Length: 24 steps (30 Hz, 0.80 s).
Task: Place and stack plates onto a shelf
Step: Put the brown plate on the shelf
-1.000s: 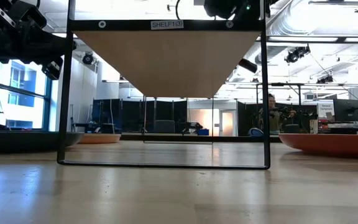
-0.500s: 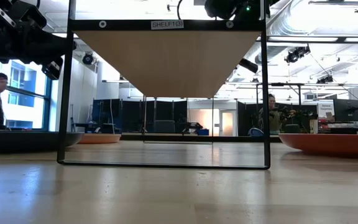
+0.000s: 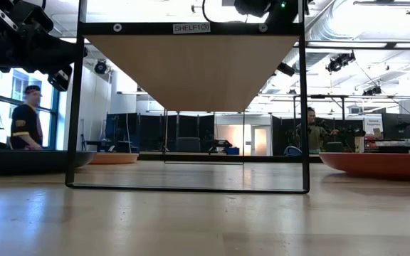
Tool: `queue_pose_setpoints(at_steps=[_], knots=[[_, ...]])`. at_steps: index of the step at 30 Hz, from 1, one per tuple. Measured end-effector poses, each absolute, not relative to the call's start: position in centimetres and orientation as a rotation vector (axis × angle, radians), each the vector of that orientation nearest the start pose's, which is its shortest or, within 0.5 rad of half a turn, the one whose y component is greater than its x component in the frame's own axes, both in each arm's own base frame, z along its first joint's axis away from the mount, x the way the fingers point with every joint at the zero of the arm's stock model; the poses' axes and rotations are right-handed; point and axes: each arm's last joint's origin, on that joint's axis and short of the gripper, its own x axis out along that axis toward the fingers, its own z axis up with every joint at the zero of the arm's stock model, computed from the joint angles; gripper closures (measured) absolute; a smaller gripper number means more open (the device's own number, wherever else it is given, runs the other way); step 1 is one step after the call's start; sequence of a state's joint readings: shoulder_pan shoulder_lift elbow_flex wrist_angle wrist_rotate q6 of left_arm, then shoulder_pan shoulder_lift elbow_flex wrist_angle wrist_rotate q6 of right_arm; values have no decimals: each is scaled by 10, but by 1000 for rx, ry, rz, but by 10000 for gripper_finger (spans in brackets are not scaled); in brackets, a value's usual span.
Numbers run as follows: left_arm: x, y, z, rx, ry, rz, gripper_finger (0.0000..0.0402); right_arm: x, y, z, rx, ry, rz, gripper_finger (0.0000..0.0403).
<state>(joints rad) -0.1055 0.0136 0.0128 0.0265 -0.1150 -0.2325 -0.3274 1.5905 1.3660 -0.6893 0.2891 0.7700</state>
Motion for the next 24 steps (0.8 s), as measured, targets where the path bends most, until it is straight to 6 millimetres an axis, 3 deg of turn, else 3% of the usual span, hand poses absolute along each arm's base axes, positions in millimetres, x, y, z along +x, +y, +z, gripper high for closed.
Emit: queue_pose_setpoints(at_steps=[4, 14, 16, 19, 24], knots=[[97, -7, 169, -235, -26, 7, 401, 296, -112, 324, 621, 666, -857, 220], [97, -7, 169, -235, -26, 6, 401, 194, -58, 379, 444, 724, -895, 213], [97, -7, 169, -228, -26, 6, 401, 180, -47, 375, 461, 660, -847, 213], [97, -7, 169, -228, -26, 7, 401, 166, -30, 353, 497, 559, -755, 213], [97, -7, 169, -228, -26, 6, 401, 163, -10, 322, 547, 233, -482, 213]])
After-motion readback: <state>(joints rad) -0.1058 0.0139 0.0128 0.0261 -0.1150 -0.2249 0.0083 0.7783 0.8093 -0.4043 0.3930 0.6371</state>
